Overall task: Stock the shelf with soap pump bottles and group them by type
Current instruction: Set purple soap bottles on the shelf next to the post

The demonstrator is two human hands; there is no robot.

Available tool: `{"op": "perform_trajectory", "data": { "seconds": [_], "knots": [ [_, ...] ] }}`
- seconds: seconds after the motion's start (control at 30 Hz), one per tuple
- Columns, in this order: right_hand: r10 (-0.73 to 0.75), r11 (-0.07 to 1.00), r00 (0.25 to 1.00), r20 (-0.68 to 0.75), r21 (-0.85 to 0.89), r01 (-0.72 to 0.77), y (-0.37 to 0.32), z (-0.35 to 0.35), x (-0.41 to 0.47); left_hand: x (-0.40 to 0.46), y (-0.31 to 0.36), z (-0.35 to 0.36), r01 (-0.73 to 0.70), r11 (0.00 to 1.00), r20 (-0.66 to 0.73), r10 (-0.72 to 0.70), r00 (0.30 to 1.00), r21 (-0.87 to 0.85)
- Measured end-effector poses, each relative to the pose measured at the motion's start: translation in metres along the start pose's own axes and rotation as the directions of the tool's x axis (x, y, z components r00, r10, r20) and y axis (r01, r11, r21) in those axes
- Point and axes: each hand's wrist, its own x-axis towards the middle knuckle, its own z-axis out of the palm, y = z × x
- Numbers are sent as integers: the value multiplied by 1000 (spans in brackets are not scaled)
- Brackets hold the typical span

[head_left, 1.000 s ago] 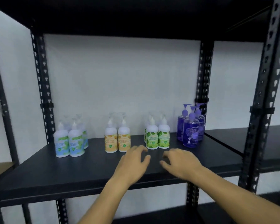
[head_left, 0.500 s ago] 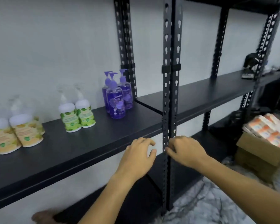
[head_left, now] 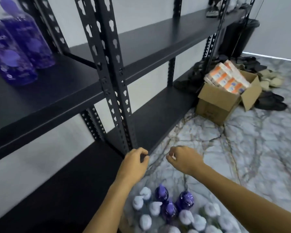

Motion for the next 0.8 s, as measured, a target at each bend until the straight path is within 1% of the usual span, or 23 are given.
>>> {"op": "perform_trajectory", "data": {
  "seconds": [0.1, 0.17, 0.27, 0.4, 0.53, 0.67, 0.8],
  "knots": [
    [47, 999, 994, 95, 17, -49, 11, 38, -5, 4, -29, 34, 109, 993, 61, -107, 992, -45],
    [65, 997, 983, 169, 20, -70, 14, 62, -7, 3, -52, 53, 188, 981, 104, -183, 978, -44],
    [104, 991, 954, 280, 49, -123, 16, 98, -5, 1, -90, 73, 298, 955, 189, -295, 937, 13],
    [183, 968, 909, 375, 91, -233, 14, 135, -6, 0, -127, 89, 394, 919, 250, -387, 888, 20],
    [251, 911, 855, 454, 186, -367, 9, 166, -5, -4, -148, 110, 455, 890, 342, -430, 835, 7],
    [316, 837, 815, 486, 261, -480, 6, 189, -4, -3, -158, 124, 470, 883, 376, -431, 820, -11],
    [361, 759, 793, 490, 339, -555, 5, 198, -1, 1, -165, 134, 502, 861, 394, -436, 809, -78]
  ]
}}
